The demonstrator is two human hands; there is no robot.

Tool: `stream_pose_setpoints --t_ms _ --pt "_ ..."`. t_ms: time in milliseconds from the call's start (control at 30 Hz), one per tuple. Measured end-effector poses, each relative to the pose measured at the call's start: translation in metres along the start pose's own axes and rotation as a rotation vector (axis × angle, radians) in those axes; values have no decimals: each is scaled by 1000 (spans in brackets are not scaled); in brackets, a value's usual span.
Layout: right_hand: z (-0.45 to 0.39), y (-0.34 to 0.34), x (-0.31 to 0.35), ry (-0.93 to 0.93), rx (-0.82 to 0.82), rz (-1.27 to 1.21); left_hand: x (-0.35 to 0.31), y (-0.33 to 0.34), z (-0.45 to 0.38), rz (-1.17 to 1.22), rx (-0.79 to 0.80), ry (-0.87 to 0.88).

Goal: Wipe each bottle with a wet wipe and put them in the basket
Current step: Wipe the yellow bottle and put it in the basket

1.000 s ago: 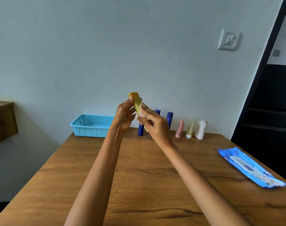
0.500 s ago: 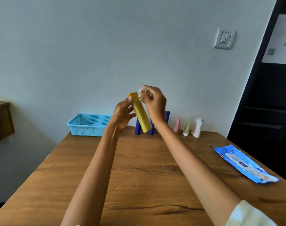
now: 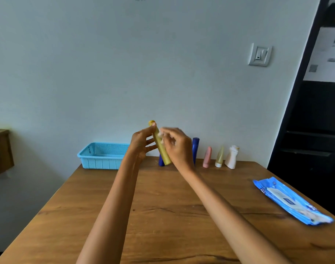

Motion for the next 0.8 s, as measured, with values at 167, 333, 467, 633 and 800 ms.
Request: stream_pose_setpoints --t_ms 167,333,467,633,800 --pt "-13 23 -4 145 203 157 3 9 3 110 -33 -116" --pt "30 7 -12 24 315 244 10 -4 1 186 -123 -134" --pt "49 -14 -22 93 305 77 8 -8 1 206 -147 -93" --pt "27 -26 -25 160 119 -34 6 -7 1 123 -19 -101" --pt "-15 10 -18 283 200 -155 4 10 6 72 99 -97"
Point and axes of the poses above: each hand's wrist, its own z-axis away from the middle knuckle, its own y-axis out of the palm, x = y × z, the point moved 2 cm from there along -z, towards the middle knuckle, and after that the axes turned 11 degrees about -z, right-handed, at the moved point
